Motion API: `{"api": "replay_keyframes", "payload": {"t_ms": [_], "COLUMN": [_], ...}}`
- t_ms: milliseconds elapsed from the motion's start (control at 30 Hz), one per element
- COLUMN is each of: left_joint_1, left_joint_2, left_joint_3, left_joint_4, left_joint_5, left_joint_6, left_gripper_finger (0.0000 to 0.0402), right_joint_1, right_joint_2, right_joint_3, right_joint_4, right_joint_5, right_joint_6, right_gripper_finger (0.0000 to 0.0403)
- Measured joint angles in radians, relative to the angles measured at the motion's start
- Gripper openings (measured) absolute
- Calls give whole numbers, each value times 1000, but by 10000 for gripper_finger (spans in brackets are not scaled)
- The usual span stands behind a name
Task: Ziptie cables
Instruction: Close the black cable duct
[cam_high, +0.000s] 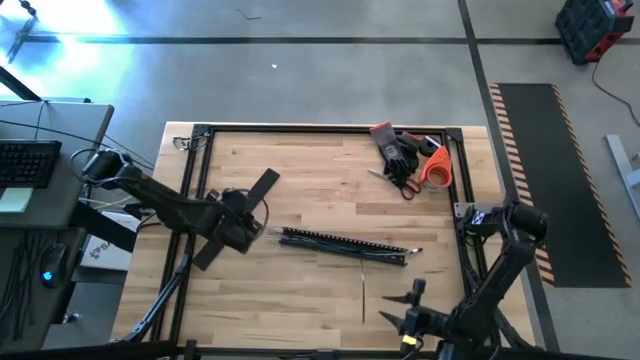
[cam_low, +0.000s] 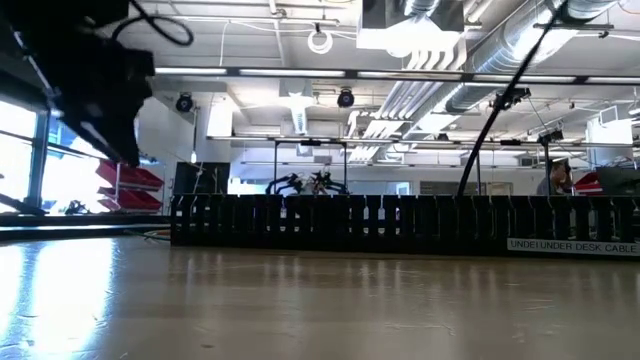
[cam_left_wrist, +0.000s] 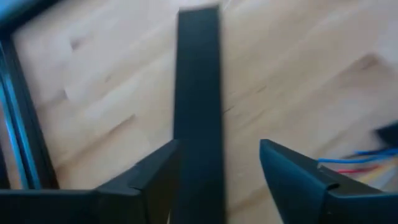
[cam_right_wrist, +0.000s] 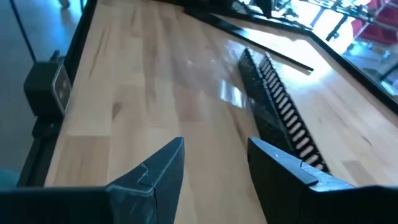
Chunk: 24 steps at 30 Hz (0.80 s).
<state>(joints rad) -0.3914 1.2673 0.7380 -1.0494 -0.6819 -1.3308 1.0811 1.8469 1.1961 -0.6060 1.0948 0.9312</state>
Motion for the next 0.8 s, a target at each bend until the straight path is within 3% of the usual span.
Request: {"api": "replay_keyframes", "payload": {"t_ms": [133,300,500,800], "left_joint_1": [61,129,208,341], "left_joint_2": [-79,-103,-105,-39], "left_joint_3": [-159,-321,-451,-496], "left_joint_4": [140,381,732,1213], "left_joint_5": [39,68,59,172], "left_joint_6": [59,139,290,739], "left_gripper_finger": [240,245,212,145], "right_joint_1": [-14,-32,-51,-73], "right_joint_2": [25,26,26,26], "right_joint_3": [0,0,0,0], "right_joint_4": [58,56,57,58], "right_joint_5": [-10,-12,-13,-12], "right_joint_6": [-77,-100,-104,-129], "right_gripper_finger": [162,162,162,163]}}
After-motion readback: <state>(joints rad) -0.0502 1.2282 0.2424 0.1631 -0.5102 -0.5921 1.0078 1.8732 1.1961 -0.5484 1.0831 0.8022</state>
